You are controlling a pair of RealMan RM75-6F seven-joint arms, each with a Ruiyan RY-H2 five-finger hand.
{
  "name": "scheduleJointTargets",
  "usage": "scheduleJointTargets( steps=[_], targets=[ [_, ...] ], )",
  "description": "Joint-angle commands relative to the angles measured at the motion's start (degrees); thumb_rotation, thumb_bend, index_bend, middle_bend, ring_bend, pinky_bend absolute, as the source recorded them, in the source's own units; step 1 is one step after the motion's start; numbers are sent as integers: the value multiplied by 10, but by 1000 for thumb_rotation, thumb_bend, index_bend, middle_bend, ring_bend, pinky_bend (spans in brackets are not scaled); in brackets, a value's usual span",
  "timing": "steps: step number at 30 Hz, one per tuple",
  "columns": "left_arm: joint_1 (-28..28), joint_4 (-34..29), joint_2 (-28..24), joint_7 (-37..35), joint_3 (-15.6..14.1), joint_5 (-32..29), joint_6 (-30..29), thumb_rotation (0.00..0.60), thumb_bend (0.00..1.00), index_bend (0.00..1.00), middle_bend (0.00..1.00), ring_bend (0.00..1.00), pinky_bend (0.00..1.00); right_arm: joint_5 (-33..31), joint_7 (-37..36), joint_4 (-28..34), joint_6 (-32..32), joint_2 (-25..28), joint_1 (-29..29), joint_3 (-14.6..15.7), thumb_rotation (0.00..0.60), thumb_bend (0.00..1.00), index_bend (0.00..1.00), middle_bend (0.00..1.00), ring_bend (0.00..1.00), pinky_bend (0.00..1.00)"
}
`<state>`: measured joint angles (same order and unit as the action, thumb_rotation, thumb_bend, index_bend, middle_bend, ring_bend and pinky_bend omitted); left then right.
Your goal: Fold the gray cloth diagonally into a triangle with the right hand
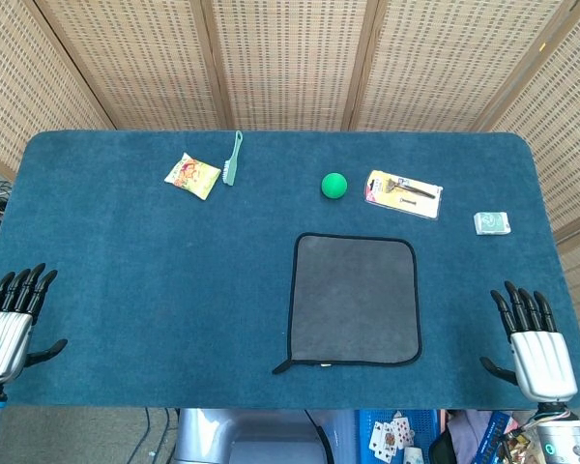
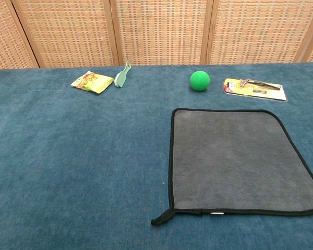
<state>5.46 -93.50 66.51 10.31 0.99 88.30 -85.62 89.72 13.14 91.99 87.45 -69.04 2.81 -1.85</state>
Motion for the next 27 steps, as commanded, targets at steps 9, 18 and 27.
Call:
scheduleJointTargets(
  steps=[9,18,27],
  targets=[
    [2,1,2,4,1,-4,5,600,109,0,0,0,0,4,0,-3,-3,-3,2,2,600,0,0,0,0,0],
    [0,-4,0,4,-2,3,0,600,109,0,0,0,0,27,-1,1,0,-11,2,13,600,0,50,0,0,0],
    [-1,-6,-5,-8,1,0,-3,600,109,0,0,0,0,71,48,2,-38,-67,13,49,600,0,139,0,0,0]
  ],
)
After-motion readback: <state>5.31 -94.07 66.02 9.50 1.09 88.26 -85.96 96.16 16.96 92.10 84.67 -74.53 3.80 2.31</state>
